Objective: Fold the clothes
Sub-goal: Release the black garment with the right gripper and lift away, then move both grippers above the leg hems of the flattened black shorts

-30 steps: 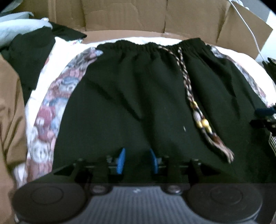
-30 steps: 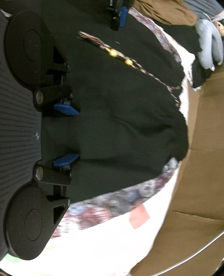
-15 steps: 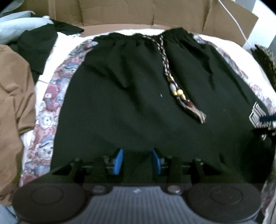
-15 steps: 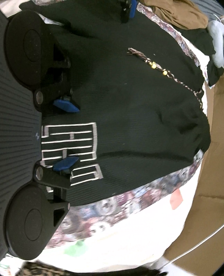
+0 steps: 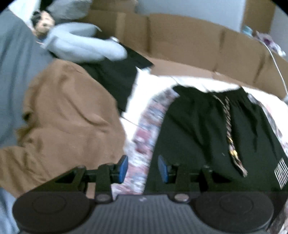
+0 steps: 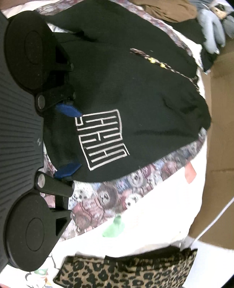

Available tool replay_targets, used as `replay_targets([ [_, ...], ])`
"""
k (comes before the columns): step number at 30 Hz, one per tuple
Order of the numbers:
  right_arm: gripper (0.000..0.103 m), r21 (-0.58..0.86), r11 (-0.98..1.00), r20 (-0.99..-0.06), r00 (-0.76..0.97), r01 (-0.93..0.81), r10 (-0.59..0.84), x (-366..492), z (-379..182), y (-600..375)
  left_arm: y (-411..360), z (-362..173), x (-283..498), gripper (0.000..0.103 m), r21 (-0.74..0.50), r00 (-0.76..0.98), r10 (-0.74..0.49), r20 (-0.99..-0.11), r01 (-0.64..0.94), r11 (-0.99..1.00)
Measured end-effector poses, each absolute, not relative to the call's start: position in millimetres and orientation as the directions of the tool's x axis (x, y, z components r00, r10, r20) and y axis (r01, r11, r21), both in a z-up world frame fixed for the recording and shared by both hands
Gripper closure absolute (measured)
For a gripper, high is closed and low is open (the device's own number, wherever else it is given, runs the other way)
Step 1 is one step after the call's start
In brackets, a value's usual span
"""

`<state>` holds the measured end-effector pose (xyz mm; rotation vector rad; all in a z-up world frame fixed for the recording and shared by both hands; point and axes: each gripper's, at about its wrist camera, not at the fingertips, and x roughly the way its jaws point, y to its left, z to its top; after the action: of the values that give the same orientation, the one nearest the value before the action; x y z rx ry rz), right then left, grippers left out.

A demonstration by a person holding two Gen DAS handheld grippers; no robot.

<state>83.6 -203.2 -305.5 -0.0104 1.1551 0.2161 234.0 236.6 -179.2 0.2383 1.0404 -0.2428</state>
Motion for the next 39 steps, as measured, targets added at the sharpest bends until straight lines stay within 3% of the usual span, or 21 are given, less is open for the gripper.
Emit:
replay_targets([
  [12, 0.040, 0.122, 0.969, -0.886, 0.417, -0.215, 0.204, 110, -230, -195, 320, -84, 249, 0.063, 0.092, 0.587, -0.074, -0.806, 0.248, 0.964],
  [19, 0.039, 0.127, 0.950, -0.904, 0.360, -0.287, 0.230, 114, -176, -173, 368, -92, 213, 0.063, 0.016, 0.529, -0.113, -0.841, 0.234, 0.972],
  [25, 0.039, 0.103, 0.970, -0.909, 0.375, -0.221, 0.182, 93, -129, -161, 398, -101, 181, 0.064, -0.040, 0.492, -0.156, -0.856, 0.238, 0.970],
  [28, 0.039, 0.109, 0.977, -0.897, 0.406, -0.183, 0.176, 70, -120, -158, 408, -99, 167, 0.069, -0.047, 0.459, -0.147, -0.876, 0.222, 0.974],
  [39, 0.039, 0.133, 0.990, -0.852, 0.505, -0.047, 0.139, -16, -102, -147, 418, -98, 118, 0.070, -0.053, 0.441, -0.166, -0.882, 0.257, 0.965],
])
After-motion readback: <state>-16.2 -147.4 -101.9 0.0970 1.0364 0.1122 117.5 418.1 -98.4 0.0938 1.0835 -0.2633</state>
